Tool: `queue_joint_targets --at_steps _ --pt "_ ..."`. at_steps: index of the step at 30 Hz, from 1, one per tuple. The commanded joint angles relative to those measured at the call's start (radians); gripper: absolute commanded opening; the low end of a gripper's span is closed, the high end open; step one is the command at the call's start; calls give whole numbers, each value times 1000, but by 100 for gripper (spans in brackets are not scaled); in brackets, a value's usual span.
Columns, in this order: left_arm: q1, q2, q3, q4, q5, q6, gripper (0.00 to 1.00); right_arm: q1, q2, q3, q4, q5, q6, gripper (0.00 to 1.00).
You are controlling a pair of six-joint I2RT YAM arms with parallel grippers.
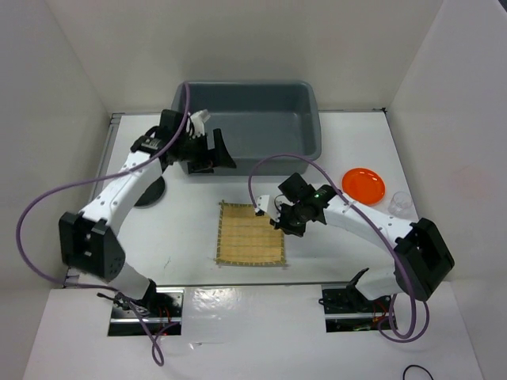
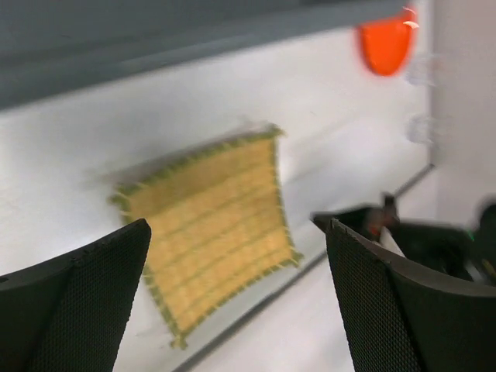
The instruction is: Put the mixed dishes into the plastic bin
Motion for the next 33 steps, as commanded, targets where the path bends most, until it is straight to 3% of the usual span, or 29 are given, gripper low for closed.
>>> queue_joint_targets --at_steps 1,8,13,20,33 --pt "-26 -143 -154 -40 104 -81 100 8 -9 13 29 -13 -22 0" --pt "-75 -371 -524 -40 71 -217 100 8 68 43 50 -13 -44 0" --pt "-94 -384 -736 88 108 -284 100 37 114 53 69 17 -53 0" --pt "-112 -195 -724 171 108 -263 100 97 132 43 90 73 -33 0" --pt "-112 -147 -781 328 181 -273 100 97 182 -7 133 120 -51 0"
